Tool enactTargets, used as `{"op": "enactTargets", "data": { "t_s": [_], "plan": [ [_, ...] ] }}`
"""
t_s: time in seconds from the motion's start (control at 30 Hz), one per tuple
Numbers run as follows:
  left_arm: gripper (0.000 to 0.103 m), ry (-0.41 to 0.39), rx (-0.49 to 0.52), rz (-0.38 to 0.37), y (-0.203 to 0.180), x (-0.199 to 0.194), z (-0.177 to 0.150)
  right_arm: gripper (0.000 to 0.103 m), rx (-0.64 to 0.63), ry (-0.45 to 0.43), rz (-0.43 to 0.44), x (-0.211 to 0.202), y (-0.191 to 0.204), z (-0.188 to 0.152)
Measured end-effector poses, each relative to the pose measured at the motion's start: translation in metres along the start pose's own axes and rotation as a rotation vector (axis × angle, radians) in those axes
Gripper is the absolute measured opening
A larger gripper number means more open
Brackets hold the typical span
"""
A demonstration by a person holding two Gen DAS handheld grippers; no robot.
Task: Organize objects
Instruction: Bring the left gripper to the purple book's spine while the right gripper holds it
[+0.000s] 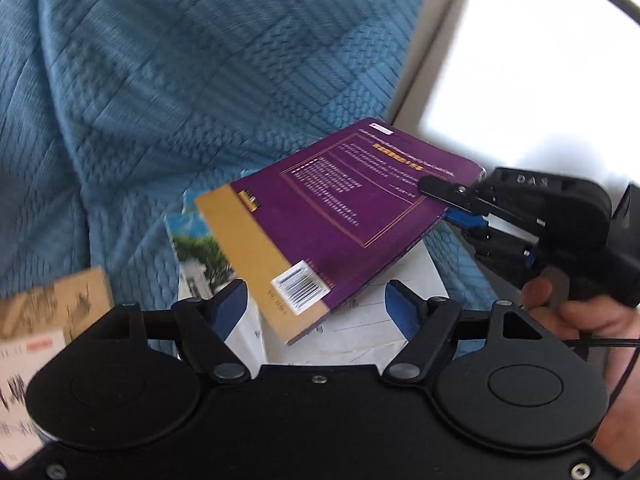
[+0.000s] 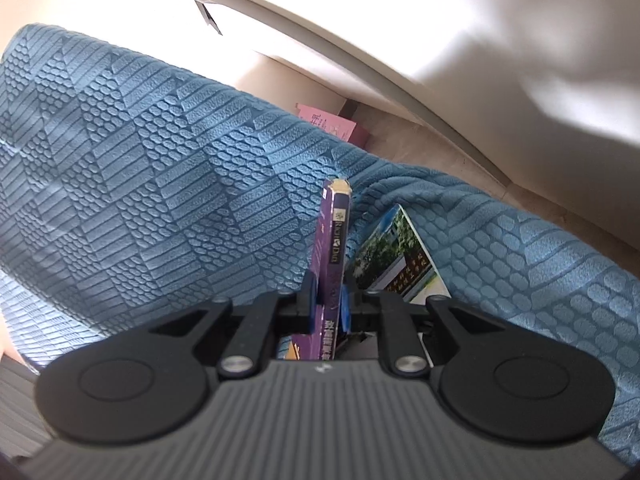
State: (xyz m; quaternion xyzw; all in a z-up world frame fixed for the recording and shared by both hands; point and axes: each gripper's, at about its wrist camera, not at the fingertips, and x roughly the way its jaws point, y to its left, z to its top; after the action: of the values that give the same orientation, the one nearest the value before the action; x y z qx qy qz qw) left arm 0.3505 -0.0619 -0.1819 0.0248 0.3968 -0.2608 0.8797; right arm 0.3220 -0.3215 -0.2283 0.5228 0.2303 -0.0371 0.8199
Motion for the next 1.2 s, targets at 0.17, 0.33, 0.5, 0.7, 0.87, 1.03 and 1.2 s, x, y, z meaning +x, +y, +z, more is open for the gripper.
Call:
{"op": "enactTargets", "data": {
  "t_s": [0.17, 0.33, 0.5, 0.7, 0.87, 1.03, 1.2],
  "plan": [
    [0.078, 0.016, 0.153, -0.023, -0.027, 0.016, 0.011, 0.015, -0.018, 0.015, 0.009, 0.0, 0.001, 0.0],
    [0.078, 0.041, 0.206, -0.019, -0.035, 0.034, 0.019, 0.015, 0.011, 0.035, 0.056, -0.001, -0.005, 0.0],
    [0.078, 0.041, 0.344, 0.032, -0.053, 0.041, 0.014, 0.015, 0.002, 0.045, 0.07, 0.0, -0.002, -0.001],
    [0.073, -0.002, 0.459, 0.097, -0.069, 0.046, 0.01, 0.015, 0.02, 0.052, 0.092, 0.0, -0.002, -0.002],
    [0.062, 0.025, 0.463, 0.129, -0.069, 0.055, 0.009, 0.015, 0.008, 0.053, 0.099, -0.001, 0.0, -0.003],
    [0.046, -0.008, 0.521, 0.235, -0.073, 0.062, -0.001, 0.015, 0.0, 0.054, 0.107, -0.002, 0.003, -0.005],
    [0.032, -0.069, 0.555, 0.316, -0.075, 0.058, -0.007, 0.015, -0.002, 0.047, 0.121, -0.003, 0.007, -0.008]
  ]
}}
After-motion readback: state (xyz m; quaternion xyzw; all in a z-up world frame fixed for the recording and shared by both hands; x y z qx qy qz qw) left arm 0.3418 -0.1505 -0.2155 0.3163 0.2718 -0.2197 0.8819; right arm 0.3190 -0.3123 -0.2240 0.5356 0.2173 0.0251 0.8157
